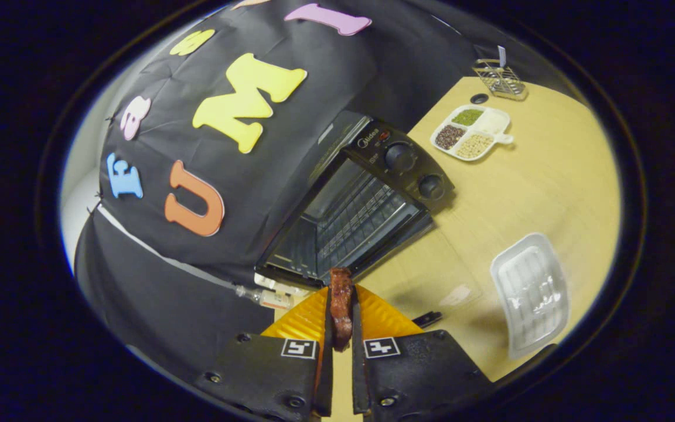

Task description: Open the toaster oven, put the food inside, and close the toaster oven door.

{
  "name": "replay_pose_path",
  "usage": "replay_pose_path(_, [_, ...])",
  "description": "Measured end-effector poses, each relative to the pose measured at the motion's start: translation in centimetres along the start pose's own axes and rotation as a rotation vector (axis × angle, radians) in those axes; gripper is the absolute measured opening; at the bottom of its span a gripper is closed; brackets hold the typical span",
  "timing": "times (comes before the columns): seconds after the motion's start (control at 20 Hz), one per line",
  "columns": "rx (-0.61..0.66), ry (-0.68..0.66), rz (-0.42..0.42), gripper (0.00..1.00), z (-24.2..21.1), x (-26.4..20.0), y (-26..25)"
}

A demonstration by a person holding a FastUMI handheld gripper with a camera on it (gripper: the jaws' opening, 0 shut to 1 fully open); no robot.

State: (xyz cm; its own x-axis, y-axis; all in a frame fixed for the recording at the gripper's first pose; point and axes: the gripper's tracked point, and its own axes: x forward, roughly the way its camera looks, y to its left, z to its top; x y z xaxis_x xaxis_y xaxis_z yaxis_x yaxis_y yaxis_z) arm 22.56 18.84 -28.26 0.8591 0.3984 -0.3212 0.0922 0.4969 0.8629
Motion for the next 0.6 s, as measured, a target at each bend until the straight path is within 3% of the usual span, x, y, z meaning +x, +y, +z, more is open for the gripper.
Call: replay_pose_path(0.6, [0.184,-0.242,-0.019,0.16,4.3,14.8,1.4])
